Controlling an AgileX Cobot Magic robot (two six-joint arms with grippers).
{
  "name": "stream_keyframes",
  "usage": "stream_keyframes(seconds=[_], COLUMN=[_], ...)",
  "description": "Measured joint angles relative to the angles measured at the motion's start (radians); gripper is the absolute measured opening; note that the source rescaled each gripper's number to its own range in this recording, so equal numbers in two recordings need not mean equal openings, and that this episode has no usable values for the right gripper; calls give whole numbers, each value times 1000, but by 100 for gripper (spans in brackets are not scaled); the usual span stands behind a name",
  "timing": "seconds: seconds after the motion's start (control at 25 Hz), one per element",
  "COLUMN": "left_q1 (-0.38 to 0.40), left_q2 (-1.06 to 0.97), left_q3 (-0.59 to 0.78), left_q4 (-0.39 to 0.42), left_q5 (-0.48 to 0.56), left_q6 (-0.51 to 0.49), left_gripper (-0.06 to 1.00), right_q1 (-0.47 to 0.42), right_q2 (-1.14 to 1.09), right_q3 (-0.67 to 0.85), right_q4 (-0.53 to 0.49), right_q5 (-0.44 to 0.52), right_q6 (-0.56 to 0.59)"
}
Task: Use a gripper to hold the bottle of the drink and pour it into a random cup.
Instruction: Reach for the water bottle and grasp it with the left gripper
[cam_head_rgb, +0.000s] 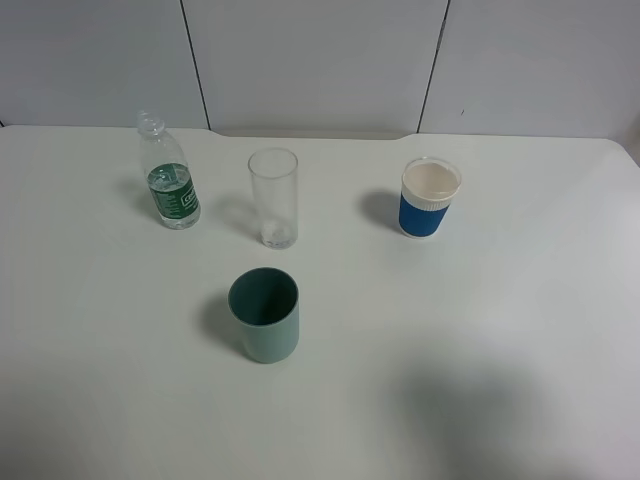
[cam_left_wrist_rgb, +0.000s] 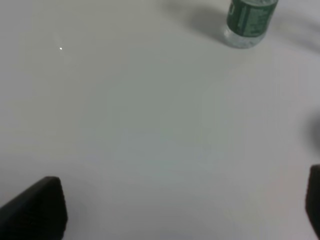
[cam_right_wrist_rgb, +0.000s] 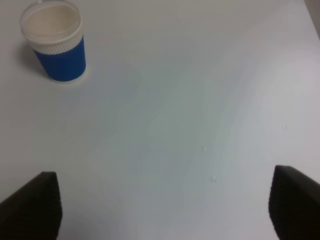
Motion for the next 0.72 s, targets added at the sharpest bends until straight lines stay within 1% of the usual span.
stream_keyframes(seconds=[0.72], left_q1=[0], left_q2=[0], left_q3=[0], left_q4=[0], left_q5=[0], left_q6=[0], left_gripper=[100], right_q1=[0], right_q2=[0], right_q3=[0], right_q4=[0], right_q5=[0], right_q6=[0])
